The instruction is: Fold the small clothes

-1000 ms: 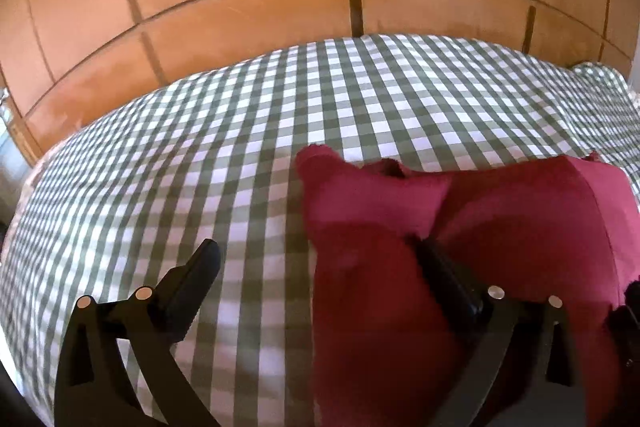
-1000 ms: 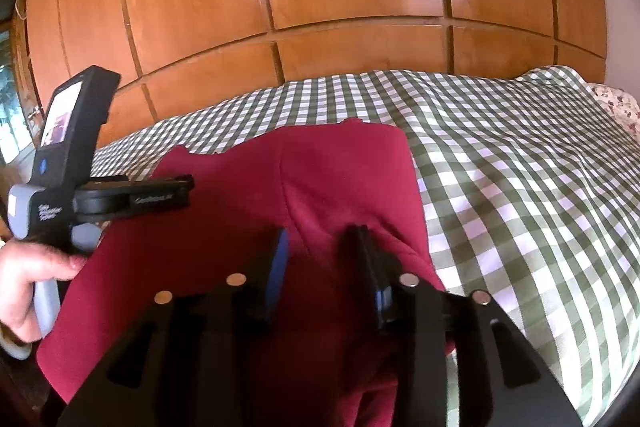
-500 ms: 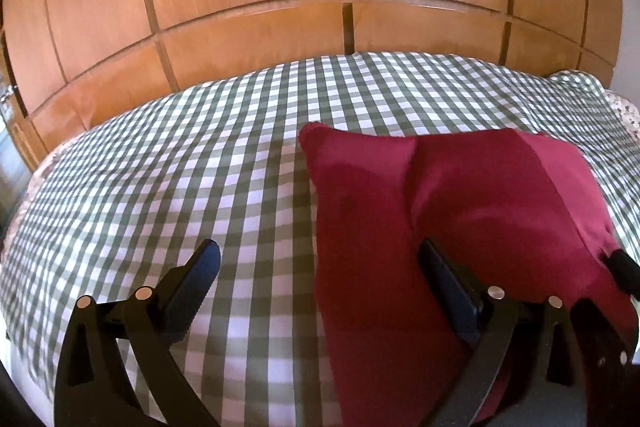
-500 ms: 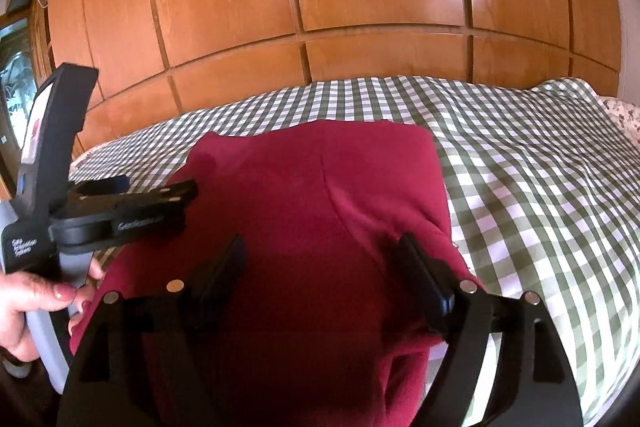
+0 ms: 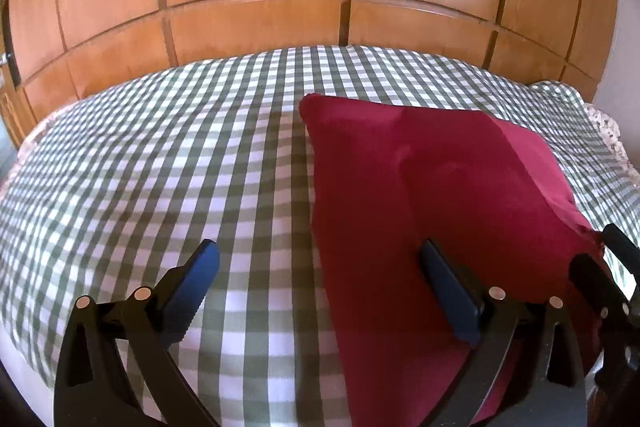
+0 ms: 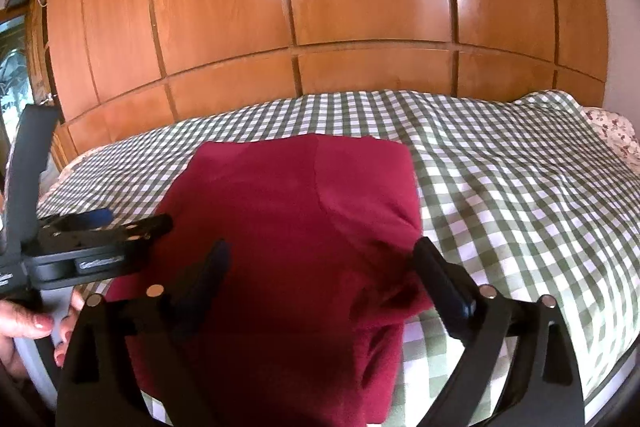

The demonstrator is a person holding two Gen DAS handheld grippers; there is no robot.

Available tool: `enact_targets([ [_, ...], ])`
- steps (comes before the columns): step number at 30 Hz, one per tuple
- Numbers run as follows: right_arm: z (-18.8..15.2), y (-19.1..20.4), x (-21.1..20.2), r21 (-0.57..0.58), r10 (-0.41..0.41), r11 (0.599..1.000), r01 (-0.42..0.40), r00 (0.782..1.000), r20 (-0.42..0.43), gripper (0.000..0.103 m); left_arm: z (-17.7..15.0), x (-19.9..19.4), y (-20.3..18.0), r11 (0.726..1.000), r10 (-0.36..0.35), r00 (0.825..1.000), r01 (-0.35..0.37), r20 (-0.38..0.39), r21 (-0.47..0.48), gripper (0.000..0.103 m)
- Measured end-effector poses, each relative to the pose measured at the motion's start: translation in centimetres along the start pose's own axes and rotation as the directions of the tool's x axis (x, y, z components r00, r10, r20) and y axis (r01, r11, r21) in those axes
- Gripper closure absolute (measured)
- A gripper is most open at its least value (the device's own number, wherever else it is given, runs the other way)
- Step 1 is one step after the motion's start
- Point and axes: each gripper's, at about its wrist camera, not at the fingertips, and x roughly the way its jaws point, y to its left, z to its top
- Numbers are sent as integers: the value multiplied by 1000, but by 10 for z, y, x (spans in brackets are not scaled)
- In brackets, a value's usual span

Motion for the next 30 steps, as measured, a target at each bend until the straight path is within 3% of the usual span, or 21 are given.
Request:
enact_targets([
  [7,-4,-25,4,91,-49,994,54,998,-47,7,-7,-5,7,998,-35,999,34,-15,-49,4],
  [12,-13,-55,17,256,56,966,-23,991,-122,4,-12,-7,18,984,-147,988,141,-51,-106,4],
  [16,-19,-66,26,340,160,935,-99,975,-157,3,-20,-1,37,931,-311,947,288,-76,-224,4],
  [17,-20,-70,29,366,184,924,-114,969,-163,2,-24,2,43,902,-372,925,340,-79,-266,4],
  [20,-22,-80,33,429,248,890,-157,954,-166,2,-31,7,49,852,-459,885,414,-77,-321,4],
  [25,-17,-85,39,460,315,862,-212,936,-159,2,-38,7,30,830,-536,838,501,-104,-244,4],
  [28,-11,-83,46,465,364,846,-260,919,-150,7,-42,6,17,835,-543,832,519,-115,-186,4],
  [30,-9,-78,50,455,373,849,-268,914,-159,14,-42,8,13,824,-560,820,537,-117,-181,4],
])
